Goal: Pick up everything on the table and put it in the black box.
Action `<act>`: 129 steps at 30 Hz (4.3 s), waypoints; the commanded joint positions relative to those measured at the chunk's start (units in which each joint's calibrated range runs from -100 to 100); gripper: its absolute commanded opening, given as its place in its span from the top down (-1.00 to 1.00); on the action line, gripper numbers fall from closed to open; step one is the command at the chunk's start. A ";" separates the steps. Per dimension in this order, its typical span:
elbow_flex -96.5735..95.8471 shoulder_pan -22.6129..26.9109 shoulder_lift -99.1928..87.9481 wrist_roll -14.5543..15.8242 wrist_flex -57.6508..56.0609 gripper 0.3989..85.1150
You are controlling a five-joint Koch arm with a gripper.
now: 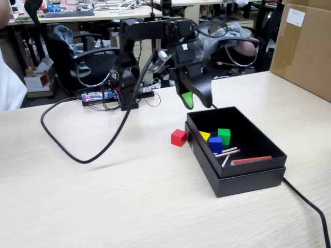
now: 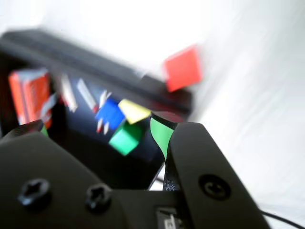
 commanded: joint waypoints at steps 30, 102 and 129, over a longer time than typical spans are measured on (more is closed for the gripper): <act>-4.96 -0.78 21.87 -0.05 0.88 -0.11; 19.70 3.17 22.90 4.54 -3.36 -0.15; -66.16 -10.84 -49.27 0.59 41.05 -0.18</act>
